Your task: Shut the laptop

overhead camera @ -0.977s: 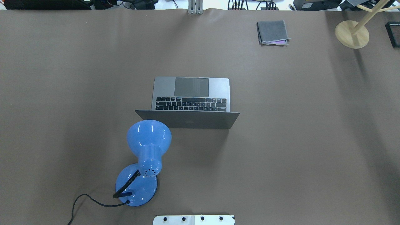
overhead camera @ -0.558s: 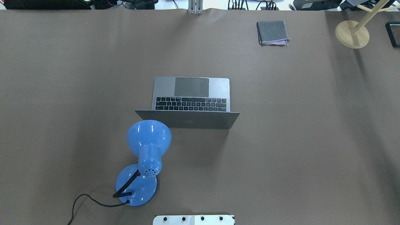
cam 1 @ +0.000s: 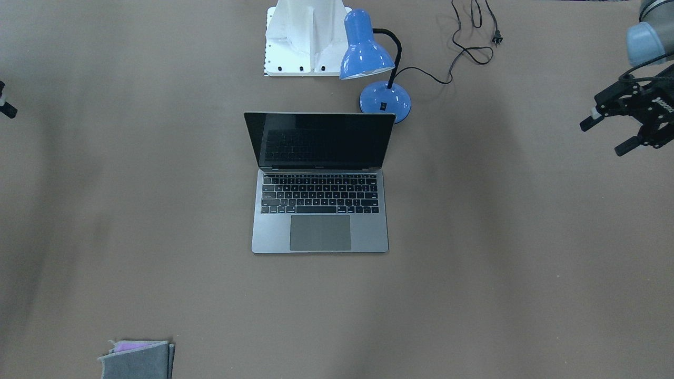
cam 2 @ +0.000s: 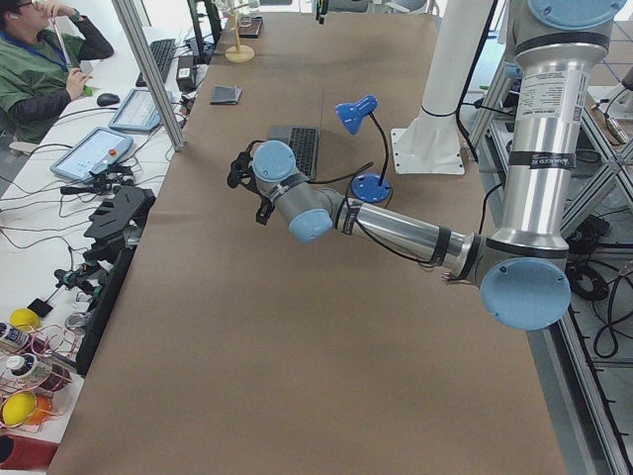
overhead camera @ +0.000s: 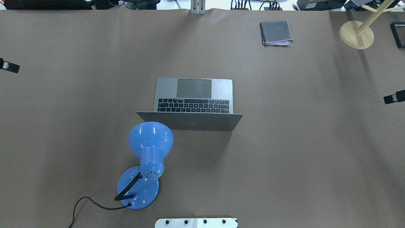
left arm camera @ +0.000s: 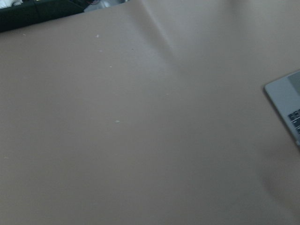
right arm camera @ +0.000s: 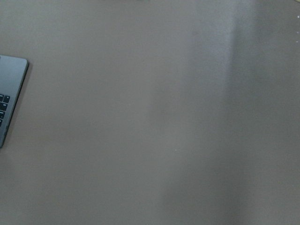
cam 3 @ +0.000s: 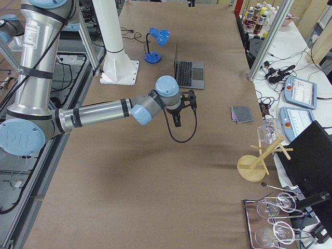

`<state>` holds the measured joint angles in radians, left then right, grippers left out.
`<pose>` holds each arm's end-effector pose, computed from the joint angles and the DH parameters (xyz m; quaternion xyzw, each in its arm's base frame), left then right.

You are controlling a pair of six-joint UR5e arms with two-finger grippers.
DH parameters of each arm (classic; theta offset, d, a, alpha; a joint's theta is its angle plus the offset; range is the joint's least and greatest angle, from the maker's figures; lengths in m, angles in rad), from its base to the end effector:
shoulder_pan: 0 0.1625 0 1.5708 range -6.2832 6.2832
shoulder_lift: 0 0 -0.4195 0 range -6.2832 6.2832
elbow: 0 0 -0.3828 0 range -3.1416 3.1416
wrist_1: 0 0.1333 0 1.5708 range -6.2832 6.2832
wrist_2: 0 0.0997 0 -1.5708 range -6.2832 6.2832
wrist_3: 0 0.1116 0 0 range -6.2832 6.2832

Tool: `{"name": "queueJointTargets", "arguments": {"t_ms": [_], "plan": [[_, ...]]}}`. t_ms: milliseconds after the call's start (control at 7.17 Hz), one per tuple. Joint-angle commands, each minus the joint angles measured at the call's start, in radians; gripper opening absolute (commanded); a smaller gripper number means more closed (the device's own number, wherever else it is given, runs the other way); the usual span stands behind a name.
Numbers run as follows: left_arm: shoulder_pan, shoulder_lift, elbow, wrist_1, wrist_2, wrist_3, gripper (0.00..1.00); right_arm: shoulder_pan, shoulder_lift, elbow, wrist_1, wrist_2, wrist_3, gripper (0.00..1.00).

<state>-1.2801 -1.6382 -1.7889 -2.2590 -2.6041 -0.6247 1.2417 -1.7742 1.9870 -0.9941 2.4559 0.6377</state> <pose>0.1071 -0.4887 0.4229 0.1720 0.5714 0.1002 0.7962 -0.0880 -0.4030 0.4715 0.1240 -0.5115 -0.0345 0.8496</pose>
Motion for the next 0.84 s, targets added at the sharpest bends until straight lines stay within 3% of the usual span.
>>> {"name": "queueJointTargets", "arguments": {"t_ms": [0,279,558,698], "plan": [[0.095,-0.035,-0.03,-0.03,0.01,-0.107,0.99,-0.137,0.01,0.025,0.203,-0.033,0.323,0.95],[0.19,-0.086,-0.075,-0.034,0.015,-0.234,0.98,-0.31,0.009,0.134,0.204,-0.191,0.503,0.95],[0.241,-0.112,-0.079,-0.047,0.015,-0.237,0.97,-0.459,0.009,0.215,0.195,-0.315,0.639,0.92],[0.284,-0.115,-0.08,-0.063,0.016,-0.239,0.9,-0.513,0.01,0.237,0.193,-0.343,0.686,0.84]]}}
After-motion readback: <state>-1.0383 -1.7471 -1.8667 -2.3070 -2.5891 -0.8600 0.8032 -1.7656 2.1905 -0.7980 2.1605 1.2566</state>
